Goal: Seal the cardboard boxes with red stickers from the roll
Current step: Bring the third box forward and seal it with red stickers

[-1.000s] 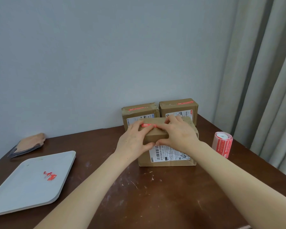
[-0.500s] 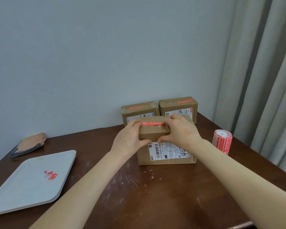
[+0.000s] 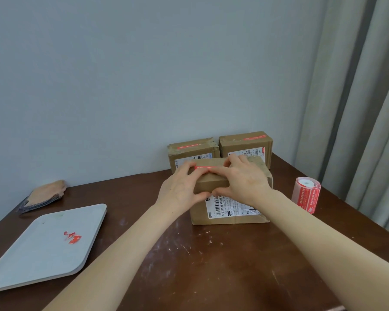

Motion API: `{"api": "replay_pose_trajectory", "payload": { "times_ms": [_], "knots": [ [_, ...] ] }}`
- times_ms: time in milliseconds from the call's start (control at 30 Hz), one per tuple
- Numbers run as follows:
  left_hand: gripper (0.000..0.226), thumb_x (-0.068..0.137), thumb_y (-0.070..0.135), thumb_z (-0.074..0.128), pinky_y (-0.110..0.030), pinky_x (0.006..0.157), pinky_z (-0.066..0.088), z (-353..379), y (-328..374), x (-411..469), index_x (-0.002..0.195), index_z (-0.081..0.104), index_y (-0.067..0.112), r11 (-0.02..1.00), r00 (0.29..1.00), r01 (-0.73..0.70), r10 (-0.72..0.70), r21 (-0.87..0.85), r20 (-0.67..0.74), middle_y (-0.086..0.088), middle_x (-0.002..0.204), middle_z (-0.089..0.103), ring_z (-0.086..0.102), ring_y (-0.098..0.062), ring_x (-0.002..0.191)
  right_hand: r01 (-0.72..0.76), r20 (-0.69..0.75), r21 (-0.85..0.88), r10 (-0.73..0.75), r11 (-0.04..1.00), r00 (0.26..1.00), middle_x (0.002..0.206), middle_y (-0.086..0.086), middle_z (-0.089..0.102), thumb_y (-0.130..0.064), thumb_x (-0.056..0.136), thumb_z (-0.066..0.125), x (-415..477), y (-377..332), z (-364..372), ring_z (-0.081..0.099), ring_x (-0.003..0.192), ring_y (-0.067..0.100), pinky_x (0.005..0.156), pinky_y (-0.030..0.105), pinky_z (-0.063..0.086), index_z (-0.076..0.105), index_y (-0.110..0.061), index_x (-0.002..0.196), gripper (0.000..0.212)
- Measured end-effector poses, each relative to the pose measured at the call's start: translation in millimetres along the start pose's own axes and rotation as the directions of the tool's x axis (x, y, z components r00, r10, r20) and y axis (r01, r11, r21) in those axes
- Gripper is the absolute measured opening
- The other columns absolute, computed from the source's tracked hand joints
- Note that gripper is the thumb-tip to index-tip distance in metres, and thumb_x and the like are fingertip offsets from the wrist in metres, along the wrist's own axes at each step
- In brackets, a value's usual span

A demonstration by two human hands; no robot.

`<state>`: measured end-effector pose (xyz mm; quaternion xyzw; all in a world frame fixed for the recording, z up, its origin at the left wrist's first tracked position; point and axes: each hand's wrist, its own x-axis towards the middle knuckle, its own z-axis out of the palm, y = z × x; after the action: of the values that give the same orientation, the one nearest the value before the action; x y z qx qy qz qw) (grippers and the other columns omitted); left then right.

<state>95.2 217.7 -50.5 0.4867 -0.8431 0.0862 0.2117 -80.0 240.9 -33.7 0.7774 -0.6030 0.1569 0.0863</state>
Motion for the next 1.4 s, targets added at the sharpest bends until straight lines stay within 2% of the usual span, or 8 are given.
{"api": "replay_pose_trajectory", "payload": {
  "times_ms": [233, 433, 700, 833, 933, 1000, 1200, 1400],
  "knots": [
    [0.064, 0.079, 0.051, 0.065, -0.025, 0.087, 0.044, -0.8, -0.4, 1.7, 0.136, 0.043, 0.032, 1.0, 1.0, 0.005, -0.005, -0.022, 0.008, 0.007, 0.137, 0.037, 0.045, -0.012, 0.12, -0.092, 0.004, 0.001, 0.092, 0.996, 0.996, 0.119, -0.003, 0.046, -0.069, 0.071, 0.063, -0.5, 5.8, -5.2, 0.041, 0.117, 0.018, 0.084, 0.03, 0.04, 0.057, -0.033, 0.124, 0.064],
    [0.063, 0.08, 0.048, 0.065, -0.03, 0.093, 0.046, -2.9, 2.7, 4.7, 0.137, 0.041, 0.037, 0.999, 1.0, 0.0, 0.0, -0.044, 0.017, 0.002, 0.141, 0.036, 0.042, -0.016, 0.126, 0.006, 0.032, 0.003, -0.006, 1.0, 0.999, 0.123, -0.001, 0.044, -0.062, 0.078, 0.062, 2.3, 1.5, -6.5, 0.038, 0.118, 0.02, 0.088, 0.031, 0.038, 0.046, -0.04, 0.135, 0.064],
    [0.073, 0.077, 0.044, 0.071, -0.028, 0.102, 0.039, -1.9, -0.4, 3.7, 0.139, 0.044, 0.018, 0.983, 0.993, 0.112, -0.106, -0.147, 0.046, 0.006, 0.143, 0.034, 0.044, -0.013, 0.125, -0.157, 0.046, 0.102, 0.153, 0.982, 0.987, 0.114, -0.005, 0.048, -0.065, 0.07, 0.068, -2.6, 10.7, -5.1, 0.041, 0.114, 0.017, 0.087, 0.035, 0.046, 0.061, -0.032, 0.12, 0.06],
    [0.083, 0.073, 0.046, 0.074, -0.027, 0.1, 0.04, -2.8, -0.9, 6.0, 0.141, 0.039, 0.014, 0.979, 0.99, 0.138, -0.134, -0.151, 0.037, 0.006, 0.14, 0.034, 0.046, -0.013, 0.123, -0.162, 0.044, 0.079, 0.159, 0.984, 0.986, 0.119, -0.002, 0.047, -0.068, 0.065, 0.069, 1.4, 10.4, -6.2, 0.042, 0.117, 0.018, 0.092, 0.038, 0.046, 0.053, -0.028, 0.126, 0.075],
    [0.084, 0.072, 0.052, 0.072, -0.034, 0.101, 0.043, -5.0, -2.5, 12.3, 0.143, 0.034, 0.025, 0.989, 0.994, 0.091, -0.083, -0.115, 0.072, 0.0, 0.141, 0.031, 0.039, -0.016, 0.127, -0.118, 0.076, 0.0, 0.118, 0.993, 0.99, 0.127, 0.001, 0.044, -0.075, 0.064, 0.064, 7.4, 8.3, -7.7, 0.039, 0.123, 0.022, 0.097, 0.038, 0.041, 0.038, -0.036, 0.141, 0.089],
    [0.076, 0.073, 0.053, 0.069, -0.036, 0.1, 0.042, -5.3, -2.0, 14.5, 0.14, 0.039, 0.031, 0.992, 0.992, 0.083, -0.074, -0.094, 0.097, -0.002, 0.138, 0.033, 0.036, -0.018, 0.127, -0.108, 0.104, -0.04, 0.111, 0.993, 0.988, 0.126, 0.002, 0.043, -0.077, 0.065, 0.061, 10.1, 5.6, -7.5, 0.038, 0.122, 0.023, 0.095, 0.037, 0.039, 0.039, -0.038, 0.14, 0.088],
    [0.08, 0.07, 0.056, 0.071, -0.03, 0.097, 0.043, -3.5, -1.0, 14.4, 0.136, 0.046, 0.018, 0.987, 0.989, 0.13, -0.122, -0.095, 0.078, 0.004, 0.129, 0.041, 0.042, -0.012, 0.12, -0.19, 0.103, 0.014, 0.188, 0.982, 0.977, 0.124, 0.001, 0.046, -0.077, 0.058, 0.066, 8.4, 10.1, -4.3, 0.041, 0.12, 0.021, 0.094, 0.036, 0.043, 0.054, -0.023, 0.128, 0.089],
    [0.082, 0.073, 0.055, 0.07, -0.03, 0.097, 0.043, -6.4, -0.8, 12.0, 0.14, 0.039, 0.02, 0.985, 0.989, 0.134, -0.127, -0.108, 0.071, 0.004, 0.132, 0.041, 0.044, -0.013, 0.12, -0.166, 0.128, 0.027, 0.161, 0.986, 0.979, 0.127, 0.002, 0.044, -0.072, 0.063, 0.068, 8.3, 10.2, -7.9, 0.041, 0.123, 0.023, 0.094, 0.042, 0.046, 0.04, -0.03, 0.14, 0.091]
  ]
}}
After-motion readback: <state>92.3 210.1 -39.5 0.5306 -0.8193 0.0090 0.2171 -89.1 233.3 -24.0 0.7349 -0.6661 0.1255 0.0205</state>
